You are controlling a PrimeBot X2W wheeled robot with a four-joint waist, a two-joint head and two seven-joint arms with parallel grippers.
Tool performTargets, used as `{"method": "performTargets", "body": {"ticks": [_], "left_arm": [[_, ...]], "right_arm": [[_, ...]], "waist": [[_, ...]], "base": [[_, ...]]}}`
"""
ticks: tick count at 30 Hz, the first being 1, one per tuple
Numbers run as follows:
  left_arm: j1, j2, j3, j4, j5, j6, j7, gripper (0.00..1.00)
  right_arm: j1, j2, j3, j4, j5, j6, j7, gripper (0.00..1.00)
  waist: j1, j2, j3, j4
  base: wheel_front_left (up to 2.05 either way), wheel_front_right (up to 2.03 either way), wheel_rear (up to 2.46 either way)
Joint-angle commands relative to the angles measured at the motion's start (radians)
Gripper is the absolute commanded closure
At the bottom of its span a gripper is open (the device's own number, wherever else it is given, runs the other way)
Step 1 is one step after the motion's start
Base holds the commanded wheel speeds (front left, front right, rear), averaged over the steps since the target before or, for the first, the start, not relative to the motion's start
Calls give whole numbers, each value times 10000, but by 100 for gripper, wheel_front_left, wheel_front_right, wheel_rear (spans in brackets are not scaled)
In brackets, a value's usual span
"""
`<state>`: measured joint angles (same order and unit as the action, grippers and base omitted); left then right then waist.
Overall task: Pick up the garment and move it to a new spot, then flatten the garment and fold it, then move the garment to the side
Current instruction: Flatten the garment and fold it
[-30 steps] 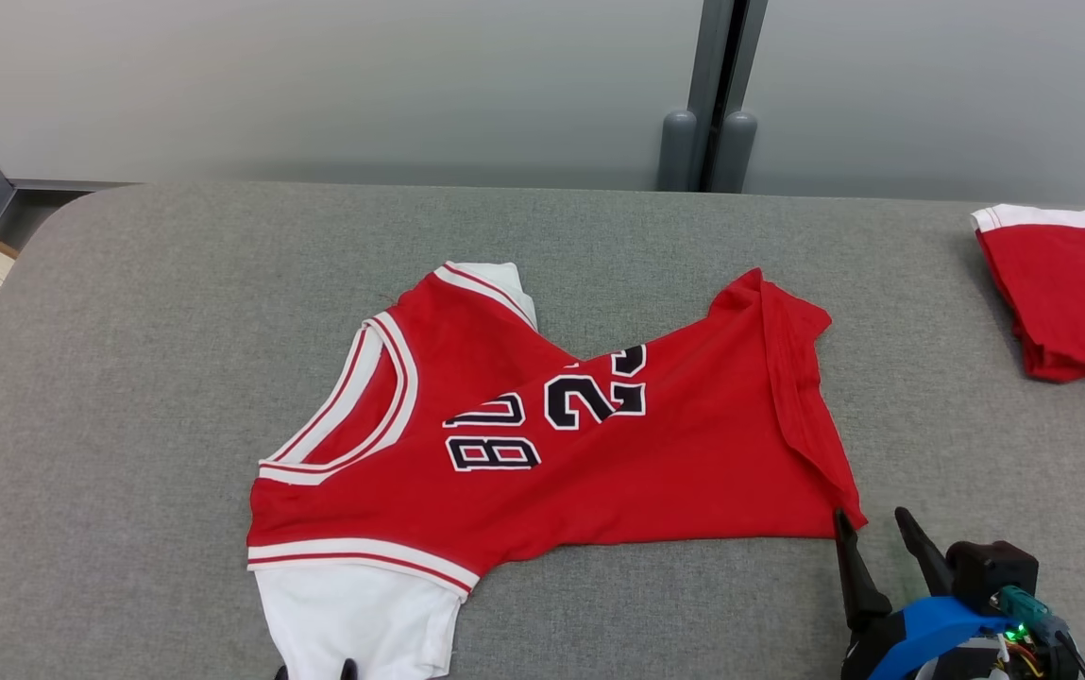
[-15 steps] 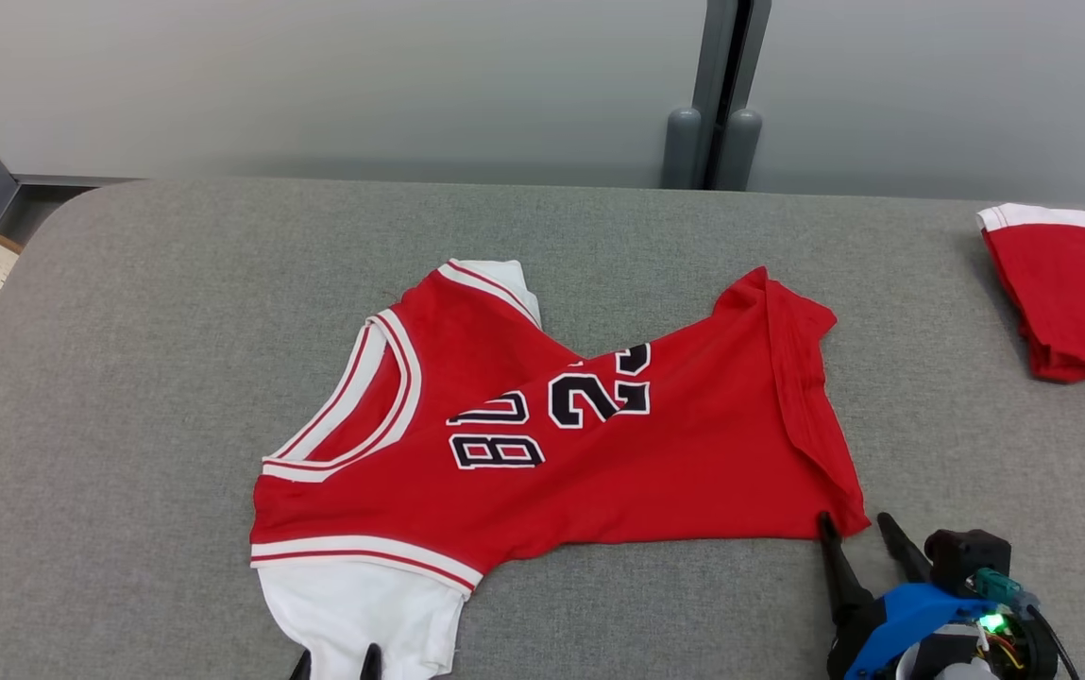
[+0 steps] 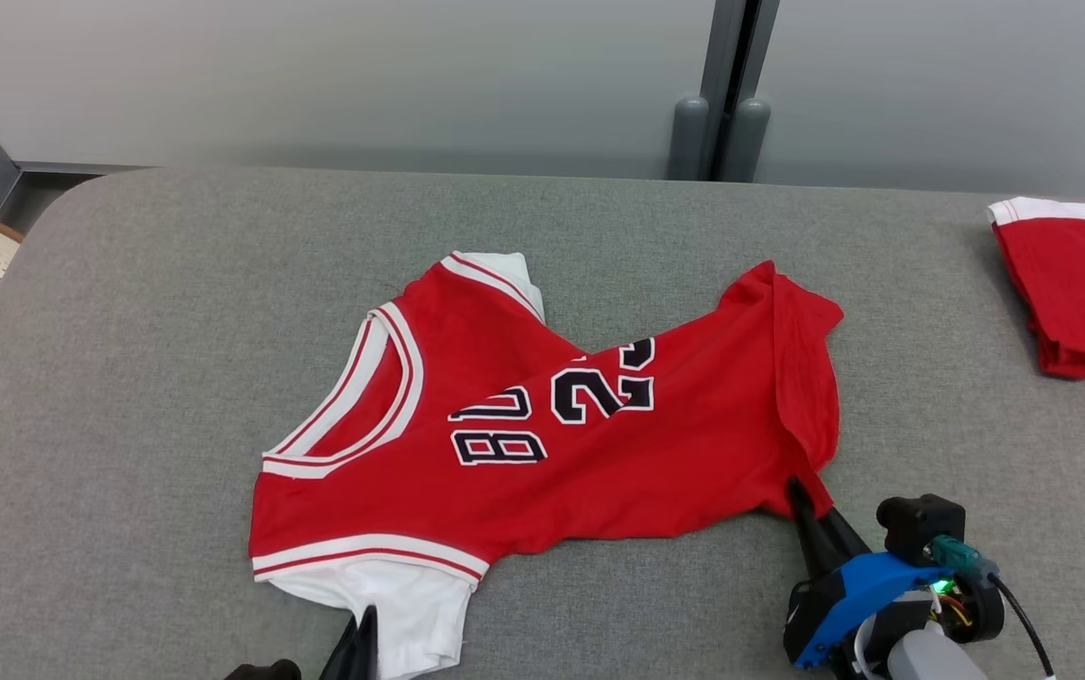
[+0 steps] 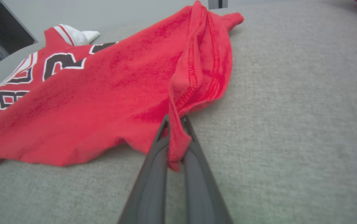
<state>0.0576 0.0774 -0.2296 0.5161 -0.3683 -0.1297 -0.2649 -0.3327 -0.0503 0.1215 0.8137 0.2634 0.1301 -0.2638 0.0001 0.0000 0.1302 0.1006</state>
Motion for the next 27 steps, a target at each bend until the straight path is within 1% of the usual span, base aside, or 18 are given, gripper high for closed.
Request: {"method": "performTargets", "body": {"ticks": [1,4,5,10,12,13,15,20,24,27], "left_arm": [[-205,65,-85,-327,-82,-11,5,100],[-162,55,-134,-927,-166,-11,5,100],[-131,53,-114,-1397,-240,-9,7,100],[-138,186,-81,-2477,-341,-9,5,100],[-295,258,-82,-2902,-420,-11,5,100],[-295,258,-82,-2902,-420,-11,5,100],[-533,411,-93,-3283,-387,-10,5,100],[-1672,904,30,-3773,-559,-10,19,100],[-3171,1232,90,-3853,-834,-10,263,100],[-4512,1562,-29,-3753,-1091,-10,544,100]], "right_arm": [[387,-3,209,-436,81,9,-7,100],[954,0,594,-1290,70,9,-7,100],[1381,-10,749,-1964,90,9,-7,100],[2422,-7,1126,-3599,146,9,-7,100],[2632,-9,1261,-4237,355,9,-8,100],[2632,-9,1261,-4237,355,9,-8,100],[2622,-16,1311,-4833,471,9,-8,100],[1764,-224,1326,-5859,212,9,-8,100],[434,-431,1076,-6091,45,9,82,100],[-858,-499,848,-5943,144,9,227,100]], "waist": [[-1,0,-117,-68],[-1,0,-269,-127],[-1,0,-355,-183],[-1,0,-510,-406],[-1,0,-522,-498],[-1,0,-522,-498],[-1,0,-515,-593],[-1,0,-465,-781],[-1,0,-262,-896],[-1,0,105,-956]], "base": [[0,0,0],[0,0,0],[0,0,0],[0,0,0],[0,0,0],[0,0,0],[0,0,0],[0,0,0],[0,0,0],[0,0,0]]}}
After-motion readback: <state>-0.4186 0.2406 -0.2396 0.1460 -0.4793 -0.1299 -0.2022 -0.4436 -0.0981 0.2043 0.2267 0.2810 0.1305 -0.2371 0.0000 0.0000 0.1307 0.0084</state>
